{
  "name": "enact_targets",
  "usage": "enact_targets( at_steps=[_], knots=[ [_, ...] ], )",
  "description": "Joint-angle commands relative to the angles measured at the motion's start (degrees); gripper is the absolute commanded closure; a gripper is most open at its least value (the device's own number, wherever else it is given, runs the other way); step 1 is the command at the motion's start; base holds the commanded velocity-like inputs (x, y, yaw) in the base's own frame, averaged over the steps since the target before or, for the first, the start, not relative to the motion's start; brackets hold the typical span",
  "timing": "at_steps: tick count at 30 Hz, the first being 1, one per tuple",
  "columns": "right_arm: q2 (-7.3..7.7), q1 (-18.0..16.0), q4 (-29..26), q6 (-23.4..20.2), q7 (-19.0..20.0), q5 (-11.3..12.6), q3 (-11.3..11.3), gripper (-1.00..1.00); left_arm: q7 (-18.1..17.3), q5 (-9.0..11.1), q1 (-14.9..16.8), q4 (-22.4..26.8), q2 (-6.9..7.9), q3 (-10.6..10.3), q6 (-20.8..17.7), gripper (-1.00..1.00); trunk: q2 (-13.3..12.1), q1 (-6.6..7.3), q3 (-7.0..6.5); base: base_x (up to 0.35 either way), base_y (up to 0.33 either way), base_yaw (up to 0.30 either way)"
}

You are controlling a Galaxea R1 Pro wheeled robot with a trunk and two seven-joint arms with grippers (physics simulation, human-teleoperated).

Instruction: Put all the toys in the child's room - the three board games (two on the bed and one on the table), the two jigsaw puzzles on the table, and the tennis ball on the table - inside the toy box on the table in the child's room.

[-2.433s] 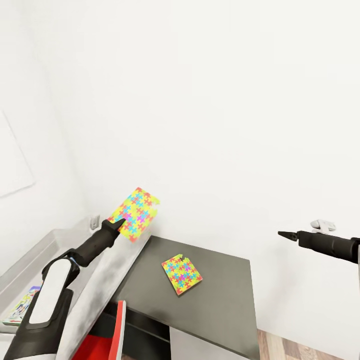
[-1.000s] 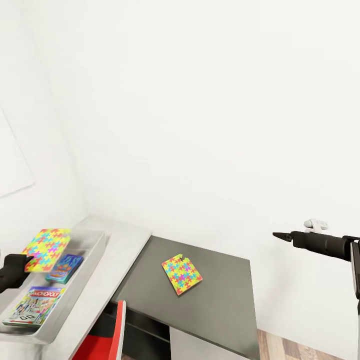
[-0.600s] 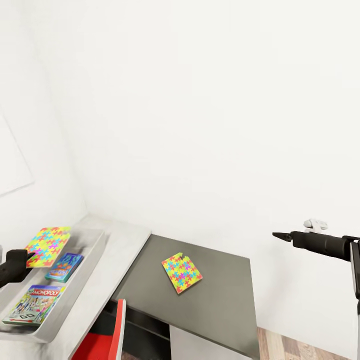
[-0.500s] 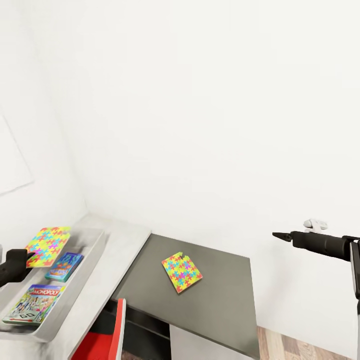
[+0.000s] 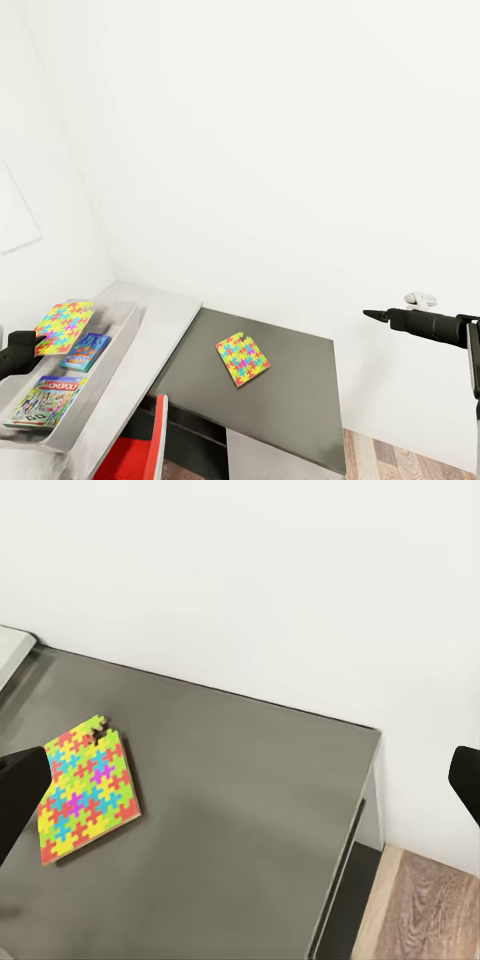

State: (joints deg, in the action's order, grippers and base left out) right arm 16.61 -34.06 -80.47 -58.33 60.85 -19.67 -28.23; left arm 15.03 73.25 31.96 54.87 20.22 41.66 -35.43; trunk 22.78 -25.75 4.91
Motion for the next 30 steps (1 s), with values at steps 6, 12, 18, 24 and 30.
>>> enact_targets(
  at_steps=[6,12,18,24,30],
  knots=[
    [0.02,0.14,-0.04,-0.29,0.59,-0.55,-0.04,-1.0,0.19,0.15,0.32,-1.54,1.1,-0.01,-0.25,1.0,0.14,-0.04,0.7,0.0,0.0,0.0],
    [0.01,0.19,-0.04,-0.29,0.59,-0.55,0.0,-1.0,-0.04,-0.22,0.92,-2.06,1.59,-0.25,-0.4,1.0,0.14,-0.04,1.26,0.0,0.0,0.0],
    [-0.07,0.24,-0.04,-0.29,0.59,-0.55,0.07,-1.0,-0.19,-0.42,1.82,-2.27,1.85,-3.55,-0.36,1.0,0.14,-0.04,1.82,0.0,0.0,0.0],
    [-0.1,0.25,-0.04,-0.27,0.59,-0.55,0.16,-1.0,-0.34,-0.63,3.73,-3.58,1.99,-4.94,-0.31,1.0,0.14,-0.04,2.38,0.0,0.0,0.0],
    [-0.17,0.28,-0.04,-0.27,0.59,-0.55,0.18,-1.0,-0.42,-3.17,5.62,-4.84,2.01,-5.33,-0.33,1.0,0.14,-0.04,2.94,0.0,0.0,0.0]
  ],
)
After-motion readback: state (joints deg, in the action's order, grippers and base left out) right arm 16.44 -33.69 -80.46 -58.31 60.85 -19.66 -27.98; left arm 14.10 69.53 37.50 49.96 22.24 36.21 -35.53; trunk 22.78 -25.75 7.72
